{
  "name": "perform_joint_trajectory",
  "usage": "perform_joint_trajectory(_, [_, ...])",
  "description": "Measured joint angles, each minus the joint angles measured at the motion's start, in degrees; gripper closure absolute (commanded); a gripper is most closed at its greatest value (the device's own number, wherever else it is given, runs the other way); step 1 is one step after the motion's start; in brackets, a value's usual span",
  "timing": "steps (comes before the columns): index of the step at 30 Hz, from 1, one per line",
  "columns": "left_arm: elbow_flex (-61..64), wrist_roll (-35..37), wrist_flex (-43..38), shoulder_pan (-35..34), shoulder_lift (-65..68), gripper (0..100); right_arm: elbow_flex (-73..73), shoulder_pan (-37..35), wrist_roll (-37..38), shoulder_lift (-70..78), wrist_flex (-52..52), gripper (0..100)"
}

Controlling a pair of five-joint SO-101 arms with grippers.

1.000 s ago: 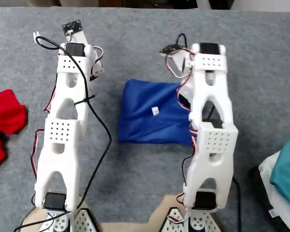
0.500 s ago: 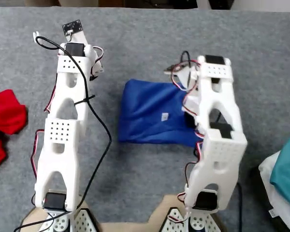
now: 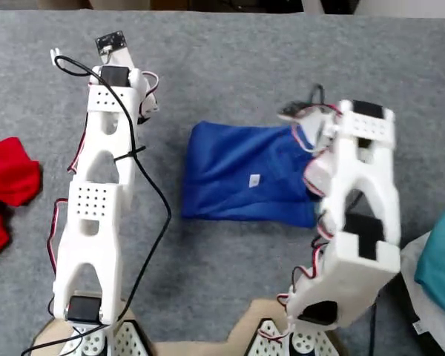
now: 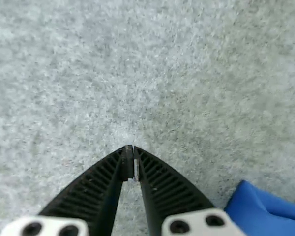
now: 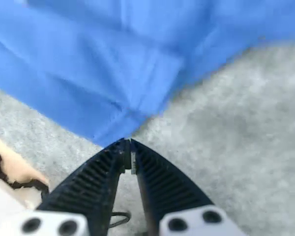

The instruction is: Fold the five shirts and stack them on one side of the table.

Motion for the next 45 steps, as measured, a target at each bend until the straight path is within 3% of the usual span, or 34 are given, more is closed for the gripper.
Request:
perform_joint_trajectory(9, [-0.09, 0.00, 0.00, 0.00, 1.85, 98, -11.34, -11.34, -1.93, 4.75, -3.08, 99.3])
perform_joint_trajectory(17, [-0.18, 0.00, 0.00, 0.00, 1.85, 98, -14.42, -11.69, -1.93, 14.59, -2.46, 99.3])
perform_joint_trajectory(31, [-0.18, 0.00, 0.00, 0.35, 1.85, 98, -14.24, -11.16, -1.93, 15.03, 8.09, 99.3])
perform_joint_trajectory(45, [-0.18, 0.00, 0.00, 0.35, 1.85, 98, 11.78, -5.63, -1.93, 1.93, -3.16, 99.3])
